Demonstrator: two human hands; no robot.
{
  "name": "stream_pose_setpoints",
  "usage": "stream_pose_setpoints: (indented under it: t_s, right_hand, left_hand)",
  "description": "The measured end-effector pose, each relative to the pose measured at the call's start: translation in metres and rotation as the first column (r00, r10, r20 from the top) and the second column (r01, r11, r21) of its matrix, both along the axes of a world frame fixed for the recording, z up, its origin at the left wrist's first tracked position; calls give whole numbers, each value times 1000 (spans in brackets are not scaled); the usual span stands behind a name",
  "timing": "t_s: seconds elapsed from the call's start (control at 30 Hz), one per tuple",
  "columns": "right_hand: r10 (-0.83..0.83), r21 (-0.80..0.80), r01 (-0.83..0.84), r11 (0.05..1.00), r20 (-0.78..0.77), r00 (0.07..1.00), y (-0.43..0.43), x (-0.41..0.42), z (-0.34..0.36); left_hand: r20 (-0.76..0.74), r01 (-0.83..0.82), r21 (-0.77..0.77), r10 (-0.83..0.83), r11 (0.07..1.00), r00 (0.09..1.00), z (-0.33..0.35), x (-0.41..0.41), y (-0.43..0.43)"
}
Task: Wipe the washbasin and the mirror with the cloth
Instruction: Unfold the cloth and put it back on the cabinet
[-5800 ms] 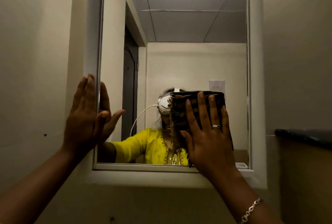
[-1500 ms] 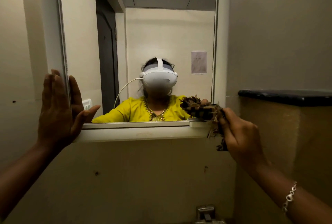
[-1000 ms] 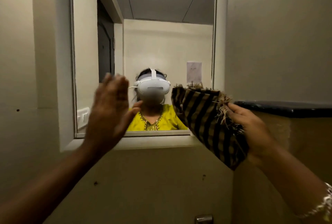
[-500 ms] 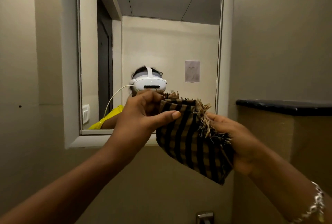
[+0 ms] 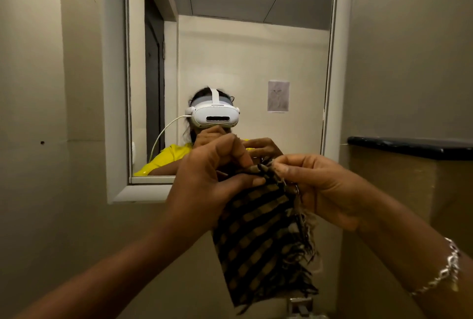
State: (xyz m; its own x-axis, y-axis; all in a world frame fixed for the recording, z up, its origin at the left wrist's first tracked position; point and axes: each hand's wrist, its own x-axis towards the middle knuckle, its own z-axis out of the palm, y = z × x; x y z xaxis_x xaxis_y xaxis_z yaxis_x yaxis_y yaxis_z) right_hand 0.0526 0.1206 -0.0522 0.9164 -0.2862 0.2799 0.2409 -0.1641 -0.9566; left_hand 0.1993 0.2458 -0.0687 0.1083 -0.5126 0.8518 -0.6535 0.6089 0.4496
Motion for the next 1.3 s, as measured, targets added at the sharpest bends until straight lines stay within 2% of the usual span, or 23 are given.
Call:
stream_pose_setpoints:
  t_s: [0.1, 0.3, 0.47, 0.63, 0.73, 0.83, 0.93, 1.07, 1.17, 1.3]
  right_hand:
    - [-33, -58, 32, 998, -11, 999, 6, 0, -2]
    - [-247, -112, 239, 964, -58, 967, 16, 1, 0]
    - [-357, -253, 338, 906, -30, 934, 25, -1, 4]
    - [-452, -366, 431, 825, 31, 892, 29, -3, 9]
    - [-449, -353, 431, 830, 35, 893, 29, -5, 10]
    - [-422, -371, 413, 832, 61, 905, 34, -6, 8]
    - [-393, -382, 401, 833, 101, 914, 38, -6, 7]
    - [-303, -331, 327, 885, 122, 945, 42, -11, 7]
    - [-216, -329, 229, 916, 76, 973, 43, -18, 8]
    - [-245, -351, 257, 900, 80, 966, 39, -27, 9]
  left_hand:
    - [35, -11, -18, 11, 1000, 999, -4, 1, -1]
    - [134, -17, -47, 23, 999, 991, -8, 2, 1]
    - [225, -43, 9, 40, 999, 974, -12, -1, -2]
    - [230, 7, 52, -19, 999, 973, -12, -5, 0]
    - [210, 88, 126, -113, 988, 971, -13, -9, 4]
    - [250, -14, 44, 3, 999, 968, -14, -11, 1]
    - [221, -97, -2, 95, 995, 971, -13, -11, -1]
    - [214, -132, -21, 133, 991, 968, -11, -13, 1]
    - [205, -141, -41, 146, 989, 968, -9, -16, 1]
    - [100, -114, -33, 117, 993, 988, -7, -23, -4]
